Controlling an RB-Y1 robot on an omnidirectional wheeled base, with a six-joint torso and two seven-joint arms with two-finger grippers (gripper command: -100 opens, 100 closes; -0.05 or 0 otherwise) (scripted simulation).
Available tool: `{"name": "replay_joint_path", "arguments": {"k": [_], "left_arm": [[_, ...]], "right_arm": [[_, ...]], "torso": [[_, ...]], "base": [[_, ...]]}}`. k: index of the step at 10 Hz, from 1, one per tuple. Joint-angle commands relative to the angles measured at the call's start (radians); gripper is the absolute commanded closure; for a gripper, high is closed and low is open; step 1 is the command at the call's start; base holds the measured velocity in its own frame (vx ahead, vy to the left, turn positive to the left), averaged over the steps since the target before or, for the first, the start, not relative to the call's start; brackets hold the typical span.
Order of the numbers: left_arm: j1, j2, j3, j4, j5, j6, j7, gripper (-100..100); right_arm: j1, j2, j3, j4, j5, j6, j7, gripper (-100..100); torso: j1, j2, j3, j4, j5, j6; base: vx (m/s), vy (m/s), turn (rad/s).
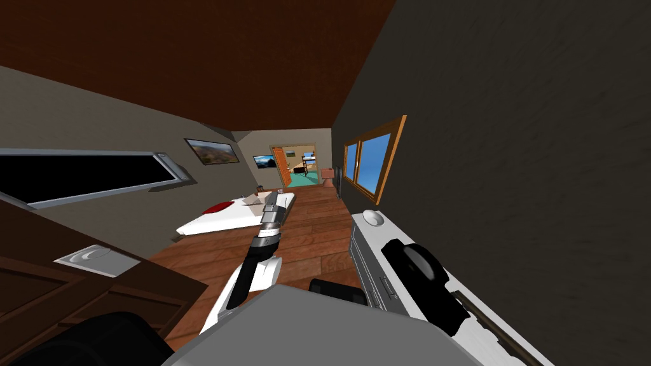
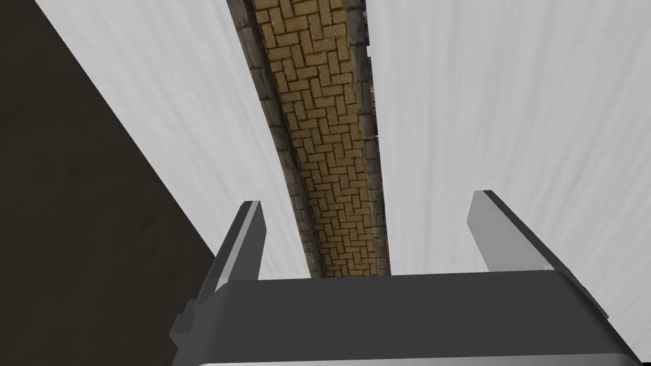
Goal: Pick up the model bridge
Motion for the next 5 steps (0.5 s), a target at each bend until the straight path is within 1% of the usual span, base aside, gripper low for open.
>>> {"name": "replay_joint_path", "arguments": {"k": [1, 2, 5], "left_arm": [[0.000, 0.000, 0.000, 0.000, 0.000, 0.000, 0.000, 0], [0.000, 0.000, 0.000, 0.000, 0.000, 0.000, 0.000, 0], [0.000, 0.000, 0.000, 0.000, 0.000, 0.000, 0.000, 0]], "right_arm": [[0.000, 0.000, 0.000, 0.000, 0.000, 0.000, 0.000, -100], [0.000, 0.002, 0.000, 0.001, 0.000, 0.002, 0.000, 100], [-0.001, 0.002, 0.000, 0.000, 0.001, 0.001, 0.002, 100]], "torso": [[0.000, 0.000, 0.000, 0.000, 0.000, 0.000], [0.000, 0.000, 0.000, 0.000, 0.000, 0.000], [0.000, 0.000, 0.000, 0.000, 0.001, 0.002]], "base": [[0.000, 0.000, 0.000], [0.000, 0.000, 0.000], [0.000, 0.000, 0.000]]}}
